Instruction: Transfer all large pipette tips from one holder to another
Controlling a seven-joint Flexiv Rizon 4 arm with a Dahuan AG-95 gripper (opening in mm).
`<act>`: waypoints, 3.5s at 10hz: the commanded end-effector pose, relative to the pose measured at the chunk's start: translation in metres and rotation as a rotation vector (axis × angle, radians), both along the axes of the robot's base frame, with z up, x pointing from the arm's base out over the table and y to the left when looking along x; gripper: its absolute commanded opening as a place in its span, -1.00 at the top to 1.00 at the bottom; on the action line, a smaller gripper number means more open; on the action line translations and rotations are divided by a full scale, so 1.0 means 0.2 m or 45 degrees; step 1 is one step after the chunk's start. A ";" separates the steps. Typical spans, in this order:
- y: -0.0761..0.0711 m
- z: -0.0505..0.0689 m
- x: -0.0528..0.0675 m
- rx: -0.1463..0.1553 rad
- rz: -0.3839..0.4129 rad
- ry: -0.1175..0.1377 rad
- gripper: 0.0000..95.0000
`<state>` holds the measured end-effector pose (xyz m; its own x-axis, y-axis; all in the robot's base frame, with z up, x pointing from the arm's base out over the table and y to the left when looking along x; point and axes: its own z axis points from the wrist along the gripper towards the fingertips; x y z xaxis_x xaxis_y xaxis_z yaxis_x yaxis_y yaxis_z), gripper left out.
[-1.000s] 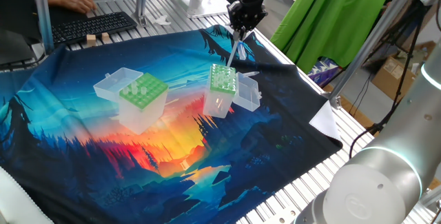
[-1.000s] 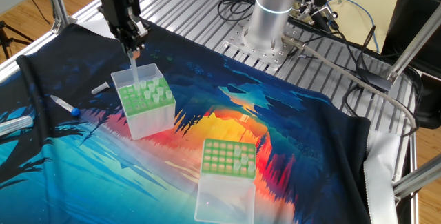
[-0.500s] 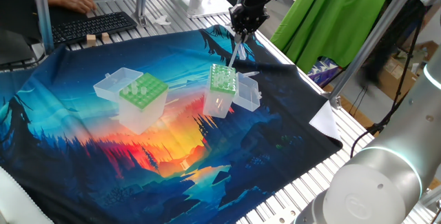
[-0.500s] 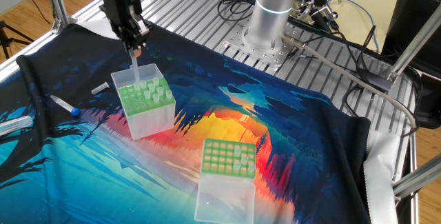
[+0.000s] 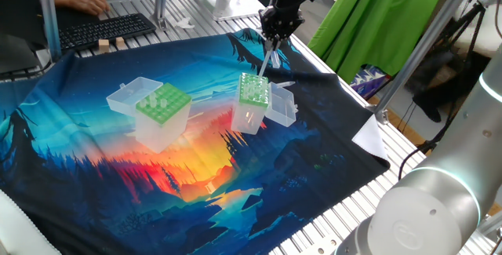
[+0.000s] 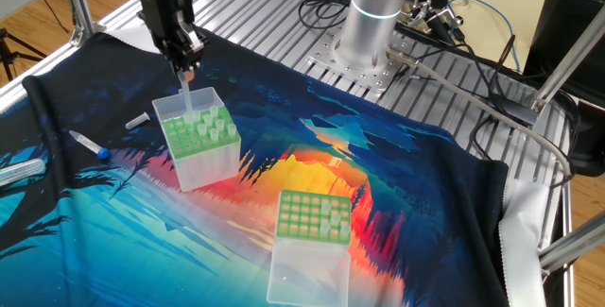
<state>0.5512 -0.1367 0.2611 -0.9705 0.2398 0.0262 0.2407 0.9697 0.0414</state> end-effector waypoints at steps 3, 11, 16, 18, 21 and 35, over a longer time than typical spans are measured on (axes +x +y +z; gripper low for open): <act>0.01 -0.04 0.00 -0.001 0.000 -0.008 1.00; 0.02 -0.10 0.01 -0.015 -0.031 -0.007 1.00; 0.02 -0.10 0.00 -0.015 -0.045 -0.003 0.60; 0.02 -0.10 0.00 -0.003 -0.026 0.003 0.60; 0.14 -0.07 0.00 0.041 -0.156 0.023 1.00; 0.62 -0.18 -0.02 0.031 -0.358 0.023 1.00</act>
